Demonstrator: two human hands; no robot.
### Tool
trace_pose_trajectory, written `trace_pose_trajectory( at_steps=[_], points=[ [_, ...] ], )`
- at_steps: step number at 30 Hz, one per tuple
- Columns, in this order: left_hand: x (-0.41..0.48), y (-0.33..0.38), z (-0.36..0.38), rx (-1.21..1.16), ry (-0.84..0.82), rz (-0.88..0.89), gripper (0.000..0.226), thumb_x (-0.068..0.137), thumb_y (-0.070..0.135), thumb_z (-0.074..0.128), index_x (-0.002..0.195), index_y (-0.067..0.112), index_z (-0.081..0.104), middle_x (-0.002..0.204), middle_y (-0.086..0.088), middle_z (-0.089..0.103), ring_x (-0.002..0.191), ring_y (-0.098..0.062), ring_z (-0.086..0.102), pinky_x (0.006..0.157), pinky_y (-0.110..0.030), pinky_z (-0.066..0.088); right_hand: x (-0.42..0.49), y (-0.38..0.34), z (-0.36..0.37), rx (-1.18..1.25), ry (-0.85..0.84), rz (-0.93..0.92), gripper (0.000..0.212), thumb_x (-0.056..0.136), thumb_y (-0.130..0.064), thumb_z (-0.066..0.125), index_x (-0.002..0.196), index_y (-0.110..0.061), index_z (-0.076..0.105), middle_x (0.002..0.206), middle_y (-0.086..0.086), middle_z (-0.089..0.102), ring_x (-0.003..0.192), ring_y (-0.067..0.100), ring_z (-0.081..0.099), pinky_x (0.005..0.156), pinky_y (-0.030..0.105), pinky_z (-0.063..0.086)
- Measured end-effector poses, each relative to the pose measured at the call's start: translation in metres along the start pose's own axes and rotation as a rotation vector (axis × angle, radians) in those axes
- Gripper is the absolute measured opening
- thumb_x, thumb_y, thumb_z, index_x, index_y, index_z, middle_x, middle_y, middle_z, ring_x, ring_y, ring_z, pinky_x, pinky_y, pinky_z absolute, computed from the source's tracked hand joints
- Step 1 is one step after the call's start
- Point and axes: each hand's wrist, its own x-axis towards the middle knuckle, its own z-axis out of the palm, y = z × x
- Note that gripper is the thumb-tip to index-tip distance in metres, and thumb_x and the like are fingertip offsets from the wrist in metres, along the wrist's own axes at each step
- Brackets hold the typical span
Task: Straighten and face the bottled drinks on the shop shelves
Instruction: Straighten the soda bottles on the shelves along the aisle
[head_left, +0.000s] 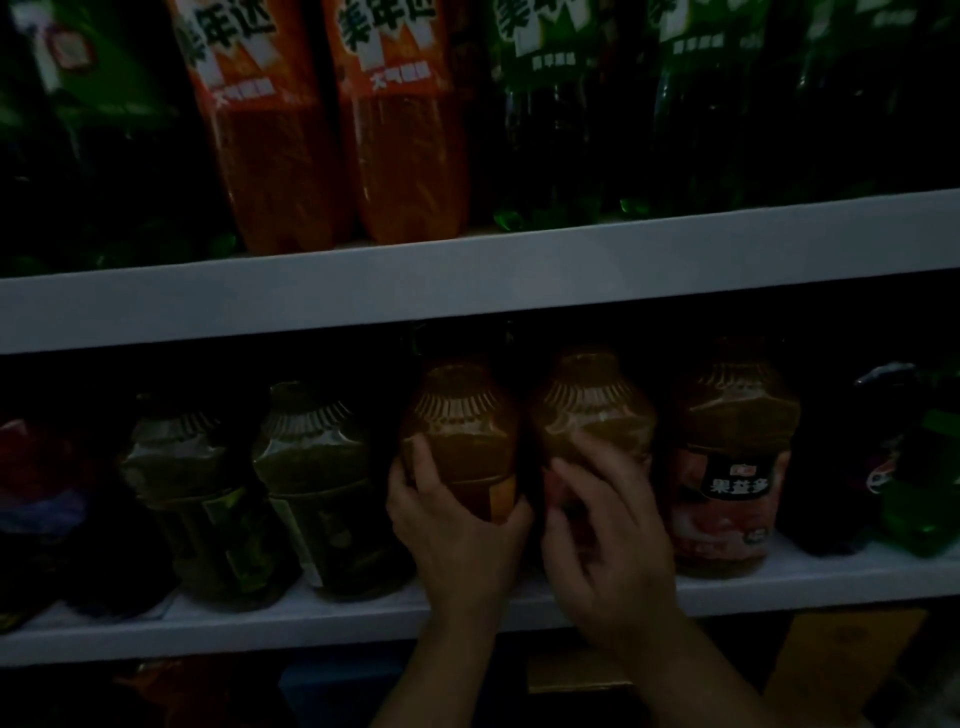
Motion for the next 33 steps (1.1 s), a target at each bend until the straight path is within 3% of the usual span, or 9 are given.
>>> trace_pose_trajectory(
  at_steps=[3,7,11,14,17,23,25,29,33],
  points=[
    [0.003,-0.007,-0.014,-0.1,-0.047,0.0,0.117,0.054,0.072,0.069,0.142,0.054,-0.006,0.151,0.007,0.016,0.133,-0.015,0.026,0.098,-0.04,0.035,0.046,-0.023,0.002,0.107,-0.122,-0.113,0.032,0.086,-0.012,0.055,0.113,0.002,0.063,0.13,0.011,0.053,0.125,0.015,0.047,0.104,0.029,0.038],
    [0.009,-0.013,-0.028,-0.163,-0.124,-0.001,0.125,0.049,0.057,0.085,0.137,0.062,-0.005,0.147,0.017,0.023,0.127,0.005,0.028,0.097,-0.023,0.032,0.103,-0.042,0.021,0.266,-0.325,0.273,0.033,0.089,-0.028,0.056,0.121,-0.025,0.053,0.113,-0.021,0.049,0.103,-0.022,0.04,0.087,-0.002,0.031],
    [0.012,-0.017,-0.042,-0.214,-0.222,0.005,0.12,0.053,0.061,0.08,0.136,0.064,-0.006,0.139,0.032,0.017,0.121,0.021,0.022,0.092,-0.007,0.024,0.142,-0.031,0.046,0.47,-0.537,0.665,0.026,0.084,-0.042,0.063,0.109,-0.04,0.056,0.092,-0.024,0.053,0.097,0.003,0.055,0.08,0.021,0.045],
    [0.002,-0.018,-0.046,-0.145,-0.253,0.052,0.111,0.067,0.061,0.071,0.14,0.058,-0.012,0.154,0.02,0.01,0.135,0.006,0.017,0.103,-0.016,0.019,0.148,-0.028,0.054,0.364,-0.657,0.587,0.031,0.084,-0.037,0.066,0.114,-0.037,0.058,0.095,-0.023,0.054,0.096,0.006,0.053,0.074,0.02,0.043],
    [-0.037,-0.016,-0.037,-0.003,-0.165,0.009,0.094,0.084,0.054,0.058,0.132,0.064,-0.022,0.158,0.014,0.008,0.142,-0.008,0.017,0.108,-0.026,0.02,0.15,-0.03,0.058,0.336,-0.591,0.591,0.044,0.082,-0.029,0.07,0.124,-0.03,0.056,0.098,-0.017,0.054,0.097,0.009,0.052,0.075,0.02,0.041],
    [-0.058,-0.012,-0.022,-0.072,-0.239,-0.221,0.127,0.064,0.062,0.074,0.132,0.053,-0.034,0.157,0.014,-0.004,0.143,-0.014,0.008,0.114,-0.037,0.02,0.149,-0.038,0.066,0.291,-0.459,0.687,0.049,0.079,-0.028,0.074,0.124,-0.024,0.056,0.106,-0.006,0.057,0.102,0.017,0.054,0.08,0.027,0.047],
    [-0.043,-0.011,-0.022,-0.066,-0.228,-0.313,0.137,0.056,0.064,0.078,0.14,0.044,-0.029,0.158,0.009,0.0,0.143,-0.016,0.01,0.114,-0.04,0.021,0.144,-0.042,0.071,0.124,-0.42,0.668,0.045,0.077,-0.042,0.073,0.116,-0.024,0.06,0.099,-0.004,0.061,0.093,0.018,0.057,0.079,0.033,0.05],
    [-0.036,-0.019,-0.023,-0.009,-0.196,-0.301,0.135,0.052,0.064,0.08,0.145,0.04,-0.014,0.153,0.006,0.013,0.138,-0.018,0.023,0.108,-0.041,0.032,0.134,-0.044,0.072,-0.175,-0.273,0.485,0.04,0.072,-0.062,0.065,0.09,-0.027,0.062,0.067,-0.014,0.048,0.06,0.007,0.046,0.052,0.024,0.038],
    [-0.049,-0.034,-0.023,0.06,-0.167,-0.251,0.122,0.059,0.065,0.076,0.146,0.04,-0.006,0.146,0.01,0.015,0.134,-0.017,0.026,0.105,-0.037,0.034,0.136,-0.036,0.066,-0.03,-0.431,0.477,0.04,0.078,-0.05,0.065,0.112,-0.03,0.058,0.084,-0.014,0.053,0.082,0.01,0.053,0.062,0.024,0.04]
  ],
)
